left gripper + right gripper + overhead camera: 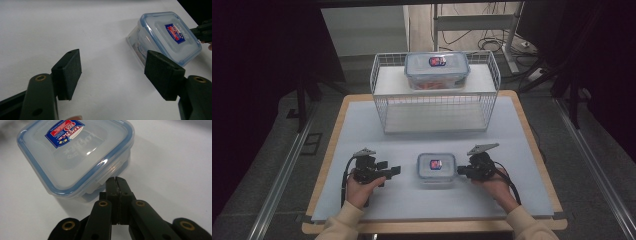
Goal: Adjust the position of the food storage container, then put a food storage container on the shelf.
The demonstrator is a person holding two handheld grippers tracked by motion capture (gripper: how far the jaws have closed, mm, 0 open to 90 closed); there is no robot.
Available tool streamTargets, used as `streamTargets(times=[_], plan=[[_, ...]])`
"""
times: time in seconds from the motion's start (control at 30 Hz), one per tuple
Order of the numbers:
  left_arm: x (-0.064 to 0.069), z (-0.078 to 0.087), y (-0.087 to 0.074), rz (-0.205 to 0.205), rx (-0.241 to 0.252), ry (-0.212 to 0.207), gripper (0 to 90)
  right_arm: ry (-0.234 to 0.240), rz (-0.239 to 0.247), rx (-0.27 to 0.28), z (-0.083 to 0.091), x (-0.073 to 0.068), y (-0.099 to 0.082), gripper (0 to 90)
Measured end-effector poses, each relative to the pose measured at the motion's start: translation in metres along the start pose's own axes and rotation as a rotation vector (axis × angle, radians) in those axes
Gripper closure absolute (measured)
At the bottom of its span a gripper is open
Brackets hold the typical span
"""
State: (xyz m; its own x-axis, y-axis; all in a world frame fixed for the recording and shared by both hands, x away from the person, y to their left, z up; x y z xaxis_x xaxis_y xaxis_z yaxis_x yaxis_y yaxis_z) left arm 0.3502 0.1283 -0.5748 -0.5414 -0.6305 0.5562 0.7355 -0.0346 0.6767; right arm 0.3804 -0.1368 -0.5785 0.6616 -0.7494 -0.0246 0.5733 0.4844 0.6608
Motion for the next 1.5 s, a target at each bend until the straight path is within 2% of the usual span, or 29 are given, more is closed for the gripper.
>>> streamTargets(times=[0.17, 0.3, 0.4, 0.57, 0.83, 0.9, 0.93, 0.97, 1.0, 1.03, 1.07, 1.13, 1.2, 1.5], plan=[[0.0, 0.001, 0.0, 0.003, 0.003, -0.002, 29.3, 0.005, -0.026, 0.015, 0.003, 0.003, 0.002, 89.4], [0.001, 0.001, 0.0, 0.004, 0.004, -0.007, 29.3, 0.001, -0.053, 0.052, 0.015, 0.01, 0.005, 88.4], [0.003, 0.001, 0.001, -0.006, 0.002, -0.002, 29.1, 0.011, -0.102, 0.086, 0.028, 0.018, 0.004, 87.9], [0.003, 0.0, -0.001, -0.006, -0.014, -0.002, 27.3, 0.033, -0.145, 0.1, 0.034, 0.024, 0.002, 87.8], [0.006, 0.0, 0.001, -0.008, -0.011, -0.01, 26.9, 0.058, -0.154, 0.103, 0.035, 0.024, 0.001, 84.0], [0.008, 0.001, 0.002, -0.016, -0.012, -0.011, 26.6, 0.075, -0.159, 0.116, 0.037, 0.023, 0.003, 64.9], [0.008, 0.001, 0.002, -0.016, -0.012, -0.011, 26.4, 0.075, -0.159, 0.116, 0.037, 0.023, 0.003, 64.9], [0.008, 0.0, 0.002, -0.018, -0.016, -0.012, 26.2, 0.065, -0.161, 0.1, 0.036, 0.024, 0.003, 47.7], [0.009, -0.001, 0.002, -0.018, -0.017, -0.013, 25.8, 0.064, -0.167, 0.095, 0.036, 0.024, 0.003, 43.6], [0.009, -0.001, 0.002, -0.018, -0.017, -0.013, 25.3, 0.064, -0.167, 0.095, 0.036, 0.024, 0.003, 43.6], [0.01, -0.003, 0.002, -0.018, -0.027, -0.015, 25.0, 0.073, -0.194, 0.095, 0.036, 0.025, 0.003, 38.1], [0.011, -0.005, 0.001, -0.016, -0.033, -0.022, 24.5, 0.092, -0.219, 0.088, 0.035, 0.024, 0.004, 34.0], [0.013, -0.006, 0.001, -0.012, -0.041, -0.028, 23.0, 0.105, -0.228, 0.09, 0.036, 0.023, 0.004, 31.9], [0.023, -0.017, 0.005, -0.001, -0.053, -0.074, 20.1, 0.188, -0.274, 0.083, 0.029, 0.011, 0.01, 28.6]])
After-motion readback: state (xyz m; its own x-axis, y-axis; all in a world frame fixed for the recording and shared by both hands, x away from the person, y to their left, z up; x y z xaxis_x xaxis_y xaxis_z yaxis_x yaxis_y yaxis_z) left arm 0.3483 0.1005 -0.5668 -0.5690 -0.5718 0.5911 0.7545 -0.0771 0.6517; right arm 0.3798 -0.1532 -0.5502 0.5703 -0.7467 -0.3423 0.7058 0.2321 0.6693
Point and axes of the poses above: each handheld gripper's, and its own axes: z roughly backward along the jaws, y roughly out of its top, x roughly to its right, the point moved 9 cm from there along -z, roughly forward along the jaws, and after that the axes turned 12 degrees about -y, right-handed, at the moved point
